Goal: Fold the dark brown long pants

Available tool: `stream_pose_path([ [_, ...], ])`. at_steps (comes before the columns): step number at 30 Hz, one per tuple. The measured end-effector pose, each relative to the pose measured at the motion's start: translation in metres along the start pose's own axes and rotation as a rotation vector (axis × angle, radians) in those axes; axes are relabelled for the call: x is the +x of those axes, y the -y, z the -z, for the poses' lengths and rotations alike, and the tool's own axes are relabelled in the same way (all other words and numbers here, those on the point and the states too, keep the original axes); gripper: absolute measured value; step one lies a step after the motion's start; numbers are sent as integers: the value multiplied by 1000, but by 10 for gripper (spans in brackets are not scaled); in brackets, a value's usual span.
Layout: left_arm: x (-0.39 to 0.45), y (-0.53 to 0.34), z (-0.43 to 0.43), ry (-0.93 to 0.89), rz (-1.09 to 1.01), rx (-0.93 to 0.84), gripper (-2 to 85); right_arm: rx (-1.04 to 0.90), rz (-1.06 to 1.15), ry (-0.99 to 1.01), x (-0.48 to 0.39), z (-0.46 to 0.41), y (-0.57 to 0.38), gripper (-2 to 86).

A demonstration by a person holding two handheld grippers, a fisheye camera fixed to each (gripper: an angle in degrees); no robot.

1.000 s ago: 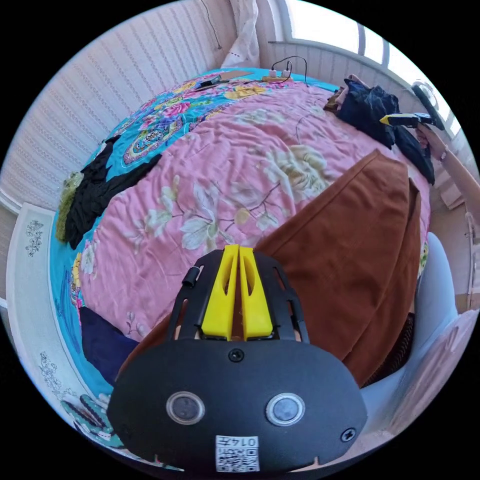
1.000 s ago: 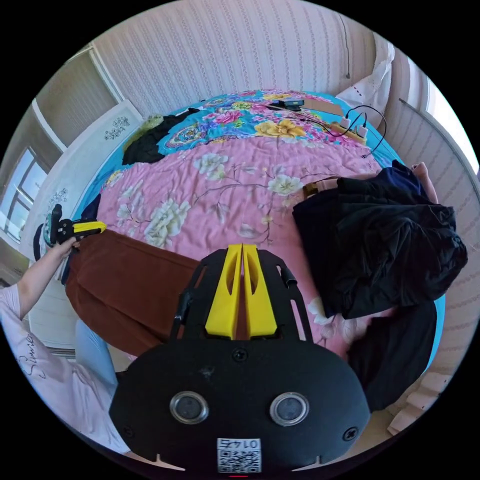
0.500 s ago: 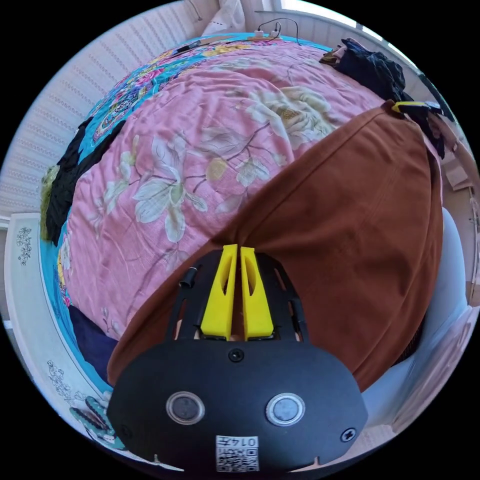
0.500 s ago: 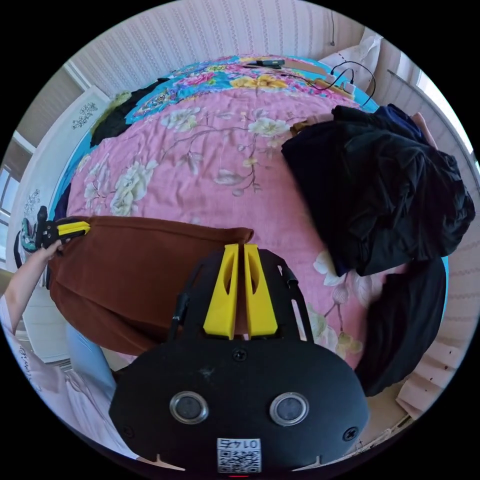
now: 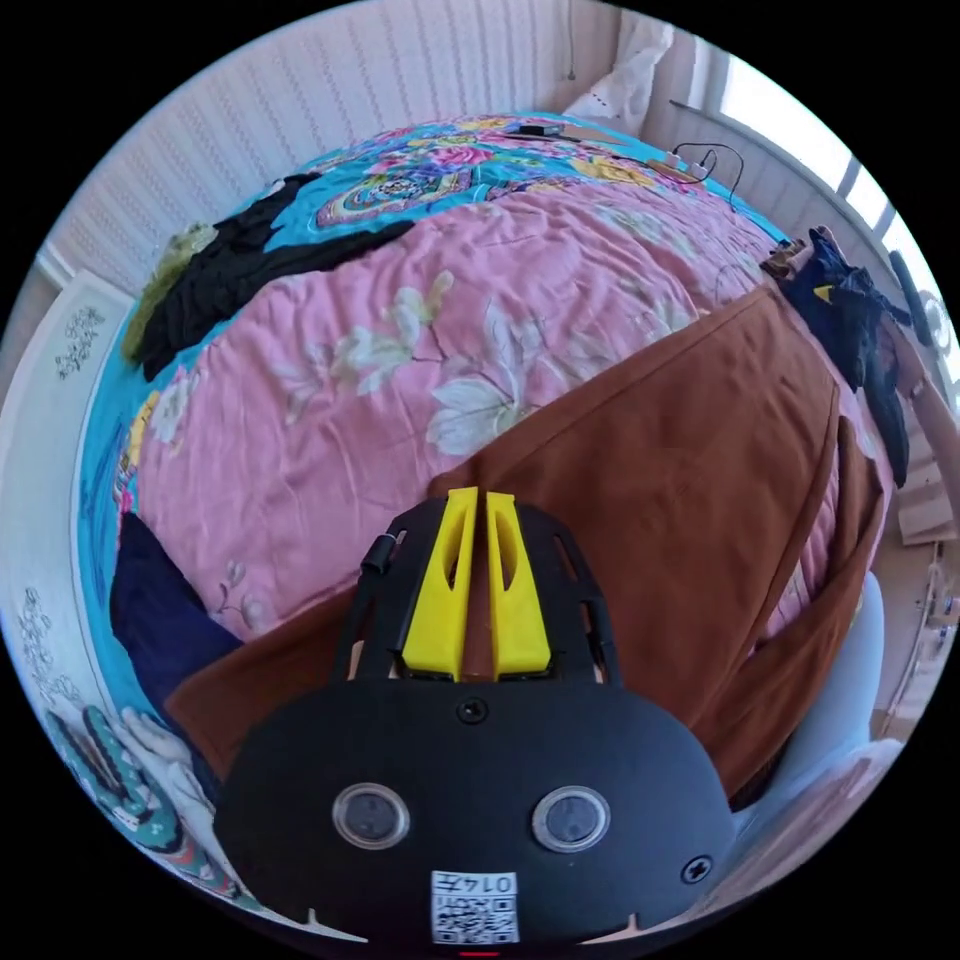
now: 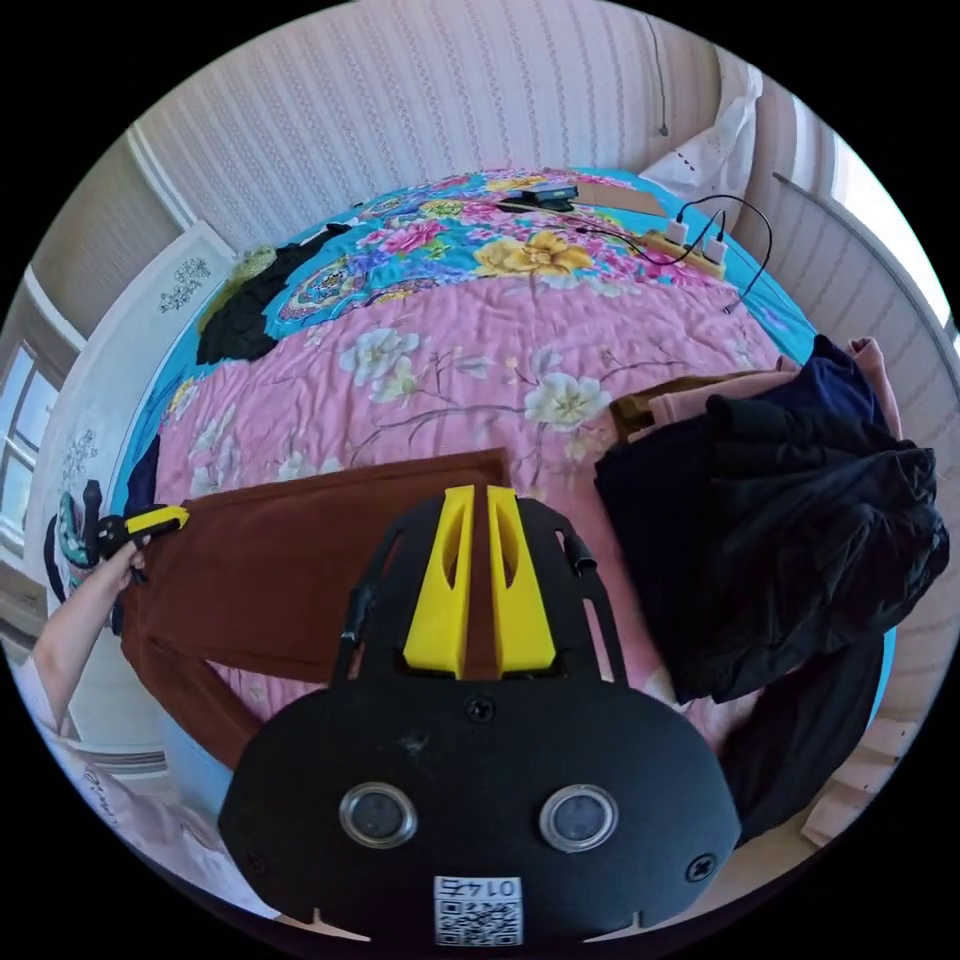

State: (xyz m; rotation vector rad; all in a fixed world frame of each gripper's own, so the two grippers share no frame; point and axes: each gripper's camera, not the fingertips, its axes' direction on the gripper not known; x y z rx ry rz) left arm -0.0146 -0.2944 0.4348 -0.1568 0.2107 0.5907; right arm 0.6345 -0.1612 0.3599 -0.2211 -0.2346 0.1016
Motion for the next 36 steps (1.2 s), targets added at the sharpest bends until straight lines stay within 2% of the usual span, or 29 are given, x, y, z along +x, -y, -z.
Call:
stream_pose_path([
  [3,17,-13,15,23,-126,19,-3,-8,-31,33,18,11,-69,93],
  [6,46,-39,42,120,-266,76,-1,32,-208,16,48,29,-152,105],
  [8,66,-59,57,119,-333,103,6,60,-314,8,61,37,-199,118],
  [13,147,-115,84,-103,-394,155,65,96,-446,132,76,37,-268,141],
  [17,203,-132,47,-165,-451,34,78,52,-465,188,84,22,-274,118],
  [18,216,-134,26,-186,-427,-76,78,15,-487,210,88,16,-277,96],
  [19,224,-140,17,-164,-363,-61,68,6,-502,241,91,13,-282,69],
  [24,239,-149,20,-146,-299,-31,0,71,-462,277,94,33,-310,16],
  [29,252,-151,31,-137,-304,-24,-7,205,-398,388,96,81,-348,7],
  [32,264,-153,56,-126,-361,56,1,237,-336,387,90,109,-372,6],
  [36,292,-152,70,-41,-518,99,71,240,-286,359,77,128,-399,5],
])
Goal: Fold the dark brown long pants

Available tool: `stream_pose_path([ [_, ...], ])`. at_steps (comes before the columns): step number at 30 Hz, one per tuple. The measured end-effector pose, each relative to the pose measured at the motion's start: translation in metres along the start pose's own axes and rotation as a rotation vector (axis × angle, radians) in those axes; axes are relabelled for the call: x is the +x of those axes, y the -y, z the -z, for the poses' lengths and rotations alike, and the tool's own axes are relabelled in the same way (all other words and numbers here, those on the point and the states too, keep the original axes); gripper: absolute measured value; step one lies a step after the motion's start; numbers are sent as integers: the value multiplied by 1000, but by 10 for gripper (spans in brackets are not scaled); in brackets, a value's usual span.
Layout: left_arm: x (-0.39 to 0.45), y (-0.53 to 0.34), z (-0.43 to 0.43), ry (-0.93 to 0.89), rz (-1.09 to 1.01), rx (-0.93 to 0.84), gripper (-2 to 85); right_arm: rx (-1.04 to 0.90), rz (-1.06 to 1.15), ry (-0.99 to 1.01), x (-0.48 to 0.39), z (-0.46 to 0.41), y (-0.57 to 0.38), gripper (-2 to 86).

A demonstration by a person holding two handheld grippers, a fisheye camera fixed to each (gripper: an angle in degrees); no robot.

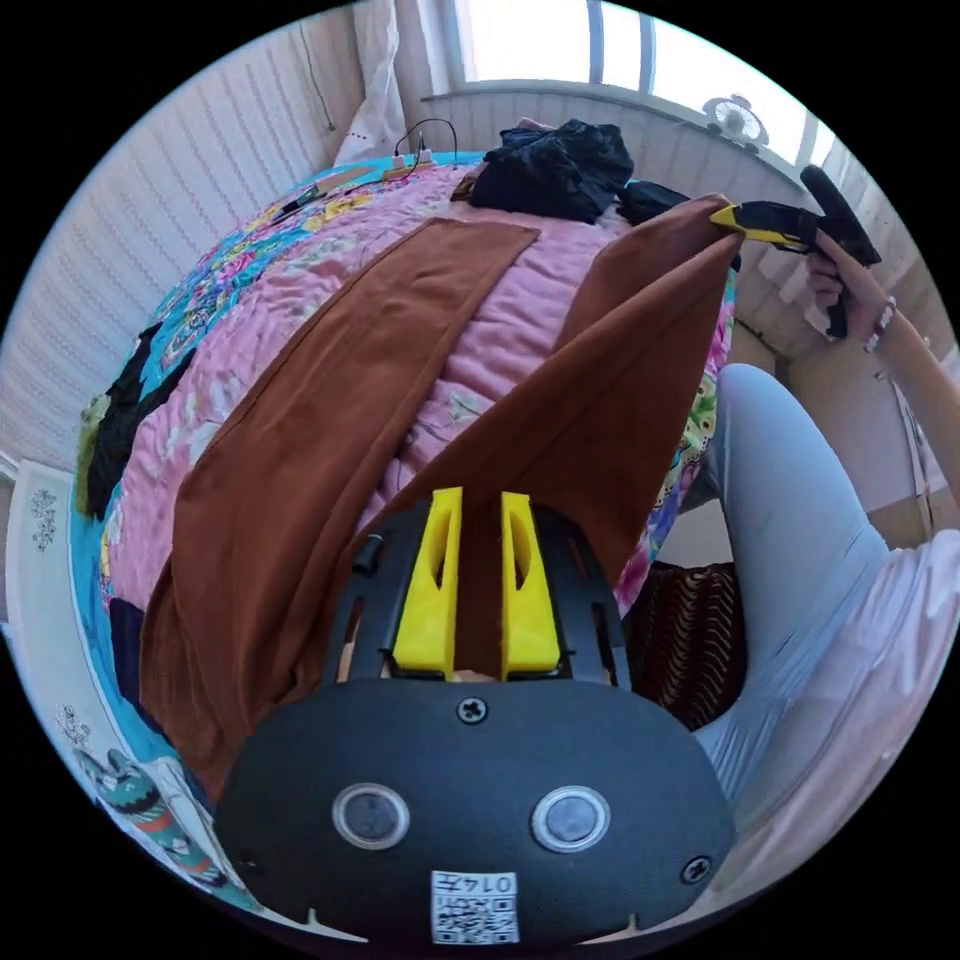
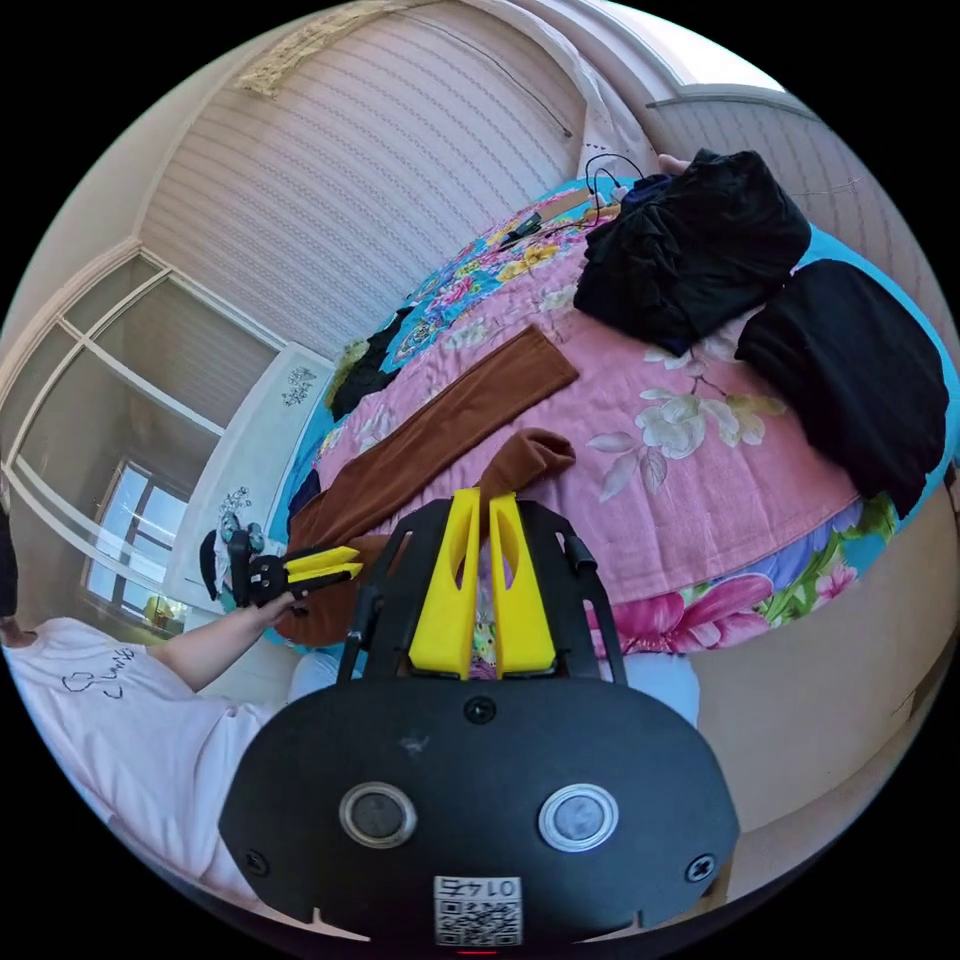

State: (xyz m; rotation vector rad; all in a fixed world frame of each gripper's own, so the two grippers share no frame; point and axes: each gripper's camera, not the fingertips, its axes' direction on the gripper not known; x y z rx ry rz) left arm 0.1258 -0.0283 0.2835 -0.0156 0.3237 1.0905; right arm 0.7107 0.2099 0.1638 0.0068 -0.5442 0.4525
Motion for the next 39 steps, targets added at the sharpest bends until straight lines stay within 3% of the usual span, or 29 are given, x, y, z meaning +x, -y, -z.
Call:
stream_pose_path([
  [4,21,23,-22,-17,-91,-78,108,13,6,17,-6,14,-21,4],
  [8,32,30,-51,-75,-93,-166,67,-53,-3,-28,-5,5,-41,4],
  [12,39,25,-41,-67,-63,-119,15,-49,-79,-43,10,2,-60,5],
  [19,63,-1,25,-59,-222,-36,0,2,-176,82,22,16,-76,5],
  [29,44,2,99,-52,-245,70,1,-31,-76,76,-34,33,-48,13],
  [32,12,23,69,-32,-131,69,4,61,3,31,-43,5,-4,27],
  [37,-31,40,-45,-165,80,-208,6,-37,-133,-137,-20,-77,17,87],
  [39,-35,36,-57,-166,93,-219,6,-54,-145,-215,-17,-90,7,104],
])
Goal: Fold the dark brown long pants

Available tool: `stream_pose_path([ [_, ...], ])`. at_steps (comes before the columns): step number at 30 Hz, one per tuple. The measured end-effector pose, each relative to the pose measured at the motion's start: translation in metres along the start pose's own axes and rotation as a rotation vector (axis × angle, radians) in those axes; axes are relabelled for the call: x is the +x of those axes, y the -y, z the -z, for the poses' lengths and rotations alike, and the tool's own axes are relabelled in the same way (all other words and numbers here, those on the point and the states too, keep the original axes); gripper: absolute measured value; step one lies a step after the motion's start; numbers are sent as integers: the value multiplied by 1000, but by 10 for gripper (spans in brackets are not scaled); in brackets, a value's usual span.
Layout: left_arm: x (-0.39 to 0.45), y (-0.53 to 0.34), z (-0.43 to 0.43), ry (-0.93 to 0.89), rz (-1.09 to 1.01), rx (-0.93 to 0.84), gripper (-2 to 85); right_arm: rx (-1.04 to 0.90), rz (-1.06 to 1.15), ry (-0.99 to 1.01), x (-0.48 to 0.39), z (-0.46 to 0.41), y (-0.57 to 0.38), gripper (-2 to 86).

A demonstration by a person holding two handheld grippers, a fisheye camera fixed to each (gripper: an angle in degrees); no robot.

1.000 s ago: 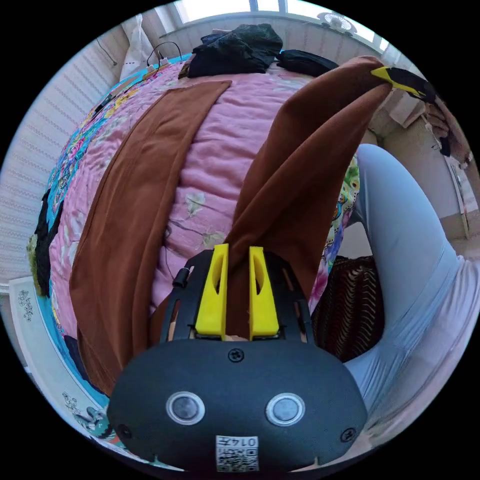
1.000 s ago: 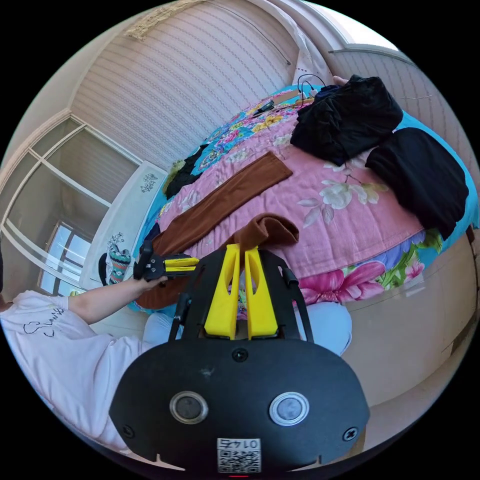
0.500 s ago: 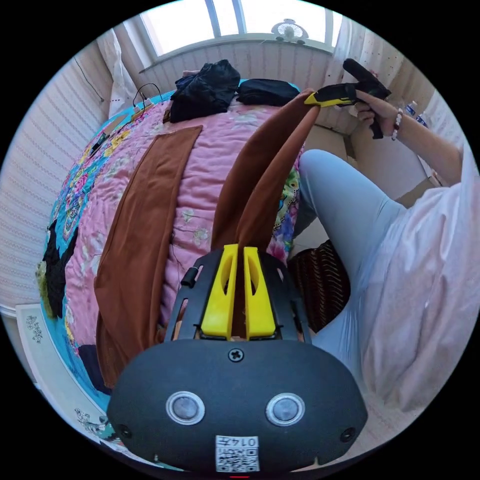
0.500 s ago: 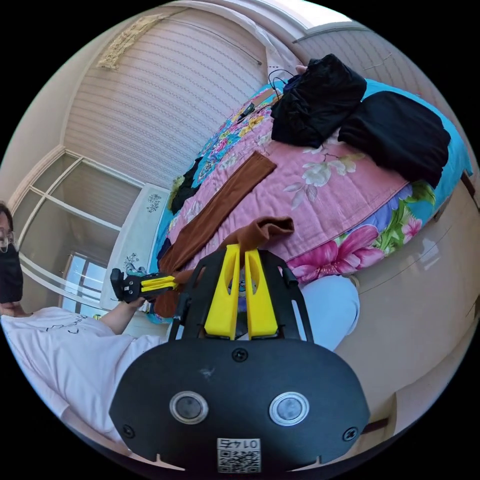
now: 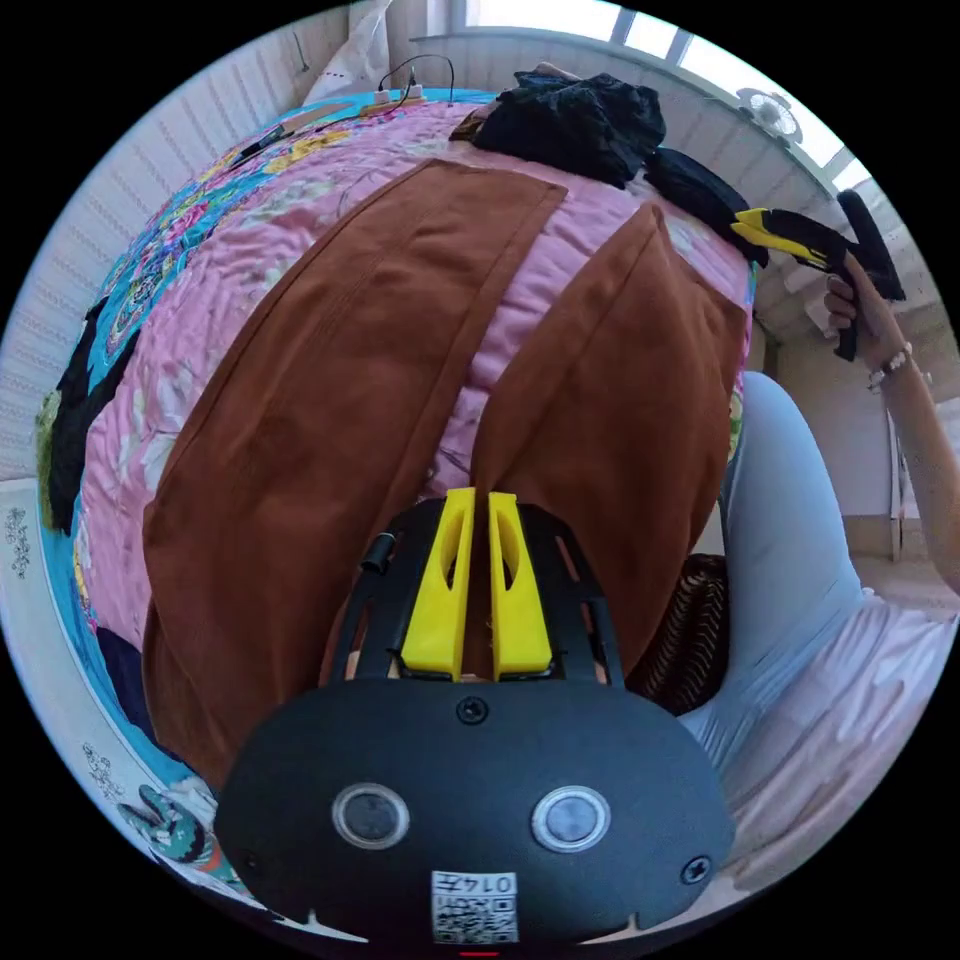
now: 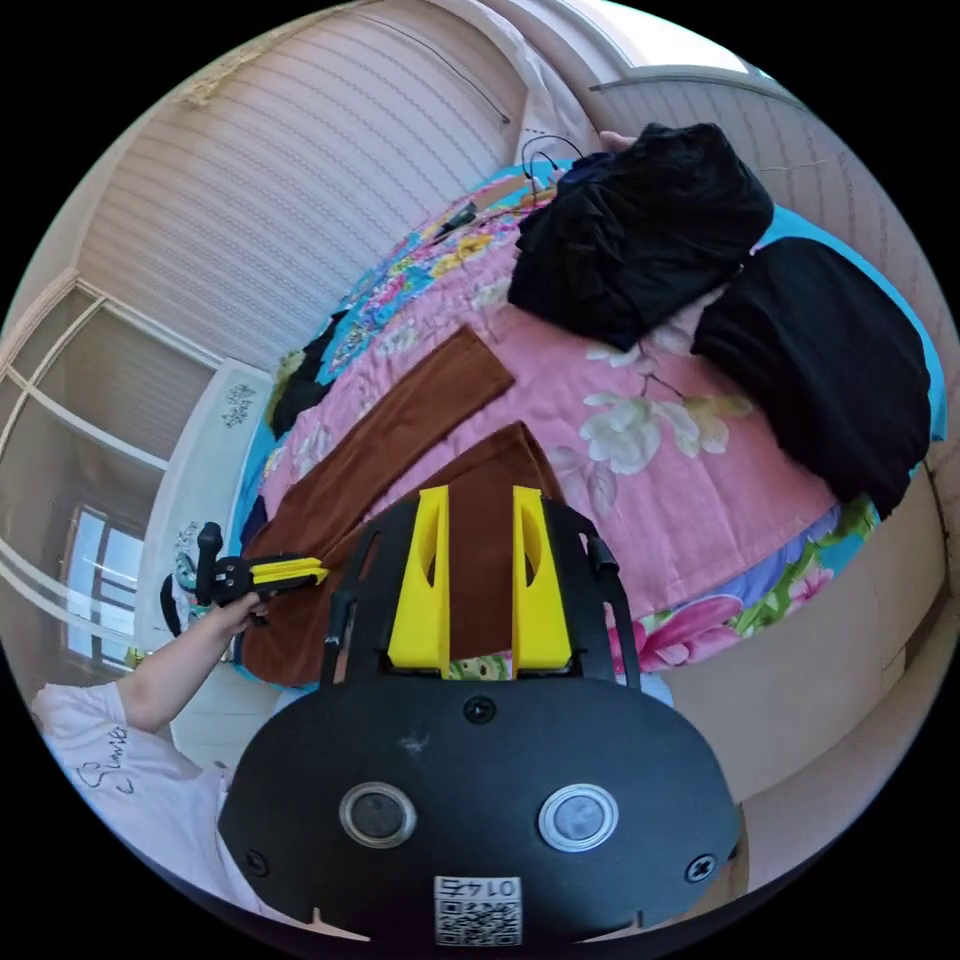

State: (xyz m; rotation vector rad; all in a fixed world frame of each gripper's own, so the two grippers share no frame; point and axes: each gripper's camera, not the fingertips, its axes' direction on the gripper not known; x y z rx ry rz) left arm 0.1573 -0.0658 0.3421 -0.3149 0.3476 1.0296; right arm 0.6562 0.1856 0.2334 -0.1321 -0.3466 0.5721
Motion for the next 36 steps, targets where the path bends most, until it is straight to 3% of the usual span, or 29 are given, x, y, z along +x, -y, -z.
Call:
stream_pose_path([
  [3,-7,-5,-8,-19,22,-5,5,-57,-86,-144,10,-26,-16,127],
  [6,-14,-11,-10,-33,35,-14,4,-154,-103,-75,3,-53,-23,120],
  [11,-21,-20,-6,-34,-18,-48,2,-186,54,-50,-41,-46,-15,32],
  [18,-16,-34,5,-44,-170,-49,7,-238,246,-104,-85,-17,2,5],
  [23,-22,-66,-27,13,-2,-24,36,-310,17,-48,-74,-80,0,8],
  [30,-60,-192,23,-111,168,164,50,-201,-31,-161,-129,-86,-3,45],
  [33,-92,-288,43,-68,344,244,51,-132,20,-262,-173,-81,12,62],
  [36,-126,-405,57,72,619,258,51,-79,241,-294,-257,-97,41,62],
])
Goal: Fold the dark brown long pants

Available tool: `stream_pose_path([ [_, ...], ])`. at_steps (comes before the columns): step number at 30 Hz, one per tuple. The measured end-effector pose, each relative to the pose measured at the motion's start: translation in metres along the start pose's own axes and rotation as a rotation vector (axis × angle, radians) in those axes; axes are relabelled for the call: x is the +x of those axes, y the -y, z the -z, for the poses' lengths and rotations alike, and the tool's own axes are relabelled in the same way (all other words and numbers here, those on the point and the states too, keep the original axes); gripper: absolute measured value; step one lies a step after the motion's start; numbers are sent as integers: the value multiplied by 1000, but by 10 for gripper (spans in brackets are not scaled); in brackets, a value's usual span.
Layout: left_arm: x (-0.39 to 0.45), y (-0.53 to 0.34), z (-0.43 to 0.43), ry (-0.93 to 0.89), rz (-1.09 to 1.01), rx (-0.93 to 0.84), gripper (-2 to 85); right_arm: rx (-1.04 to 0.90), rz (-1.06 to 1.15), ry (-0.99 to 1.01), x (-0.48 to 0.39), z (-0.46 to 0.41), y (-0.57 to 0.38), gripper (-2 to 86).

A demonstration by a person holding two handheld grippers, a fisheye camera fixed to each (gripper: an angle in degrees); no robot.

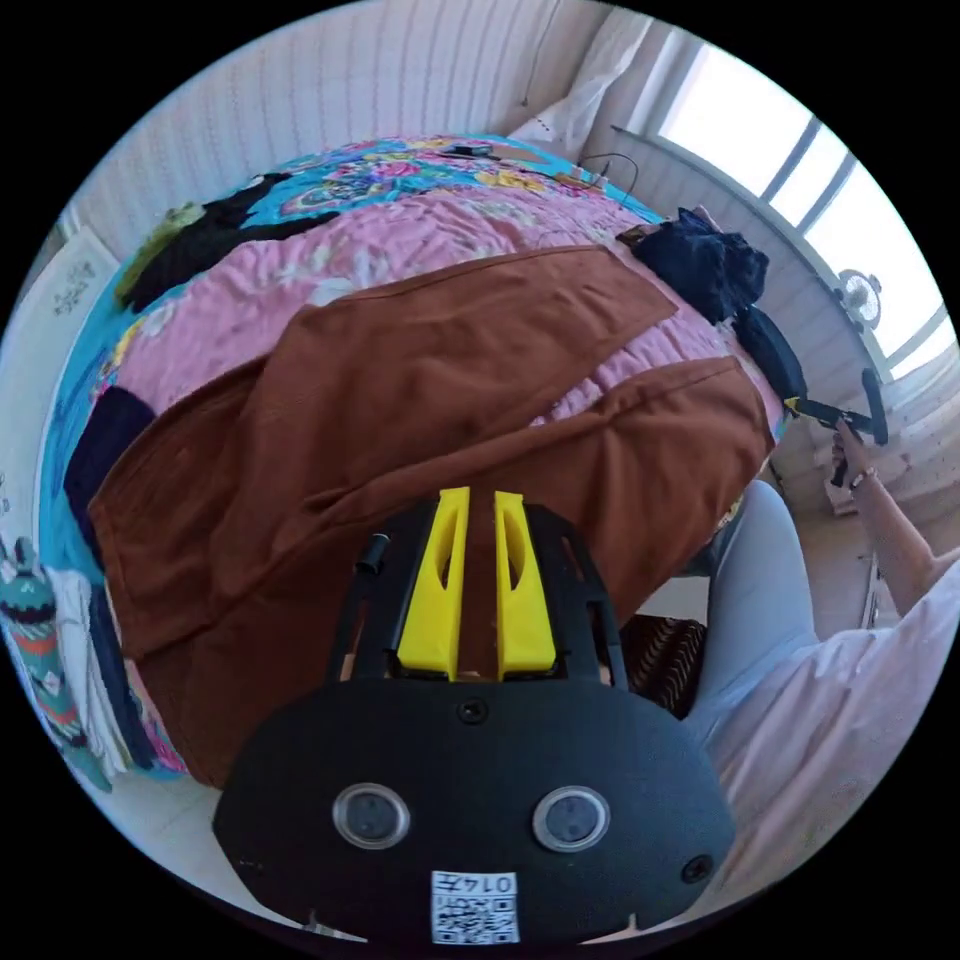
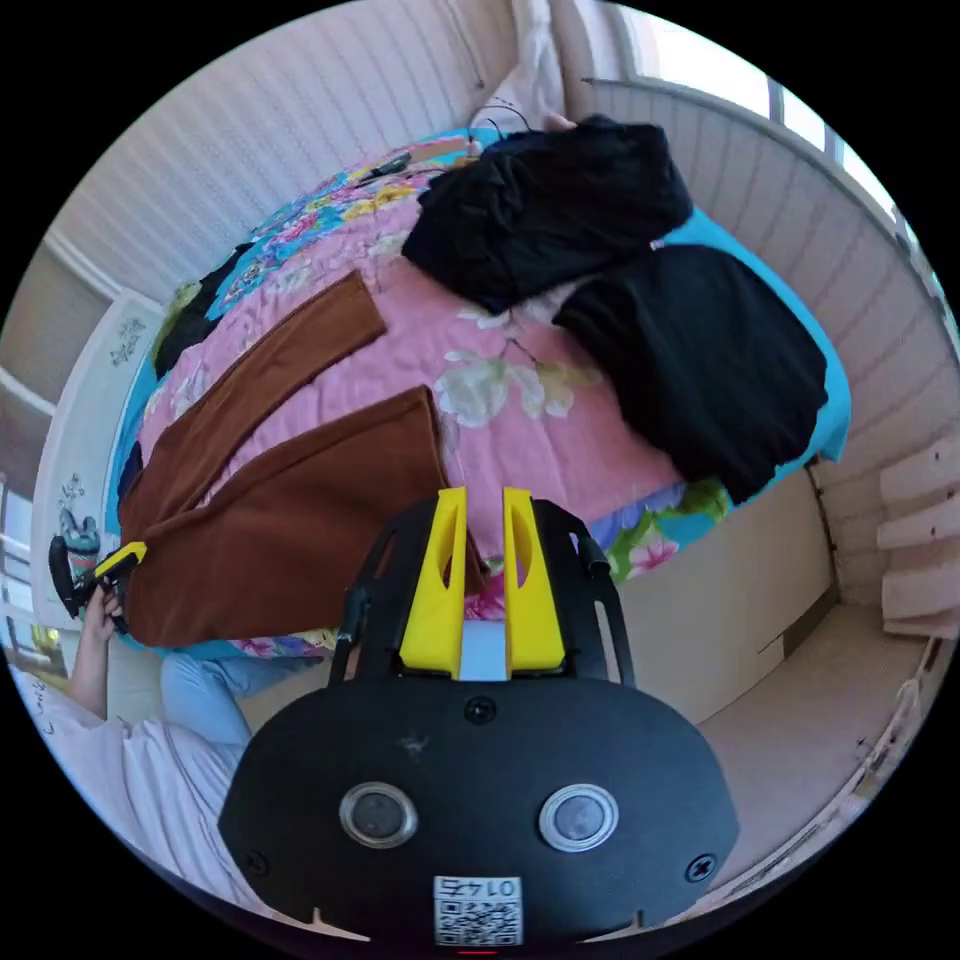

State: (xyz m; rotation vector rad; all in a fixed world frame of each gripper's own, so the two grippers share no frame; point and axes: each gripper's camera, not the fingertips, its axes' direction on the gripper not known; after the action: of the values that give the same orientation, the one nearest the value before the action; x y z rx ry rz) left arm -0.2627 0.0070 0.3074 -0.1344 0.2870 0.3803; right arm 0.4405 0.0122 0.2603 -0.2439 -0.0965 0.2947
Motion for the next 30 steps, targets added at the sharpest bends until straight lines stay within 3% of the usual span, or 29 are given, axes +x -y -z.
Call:
stream_pose_path([
  [5,-141,-145,48,167,511,89,54,-14,506,266,-220,-28,105,75],
  [7,-185,-210,61,224,703,132,59,-51,795,361,-367,-51,133,89],
  [13,-255,-304,68,169,862,200,93,-134,1299,447,-688,-102,123,126],
  [16,-285,-330,59,57,885,224,117,-160,1388,380,-793,-128,111,139],
  [19,-309,-353,44,-78,963,279,136,-207,1367,354,-860,-153,109,139],
  [23,-321,-374,36,-53,982,322,134,-243,1349,218,-908,-188,110,111],
  [26,-336,-393,44,-70,989,335,114,-421,1284,205,-924,-216,115,62],
  [30,-350,-422,71,-124,919,391,59,-269,1384,269,-924,-187,111,7],
])
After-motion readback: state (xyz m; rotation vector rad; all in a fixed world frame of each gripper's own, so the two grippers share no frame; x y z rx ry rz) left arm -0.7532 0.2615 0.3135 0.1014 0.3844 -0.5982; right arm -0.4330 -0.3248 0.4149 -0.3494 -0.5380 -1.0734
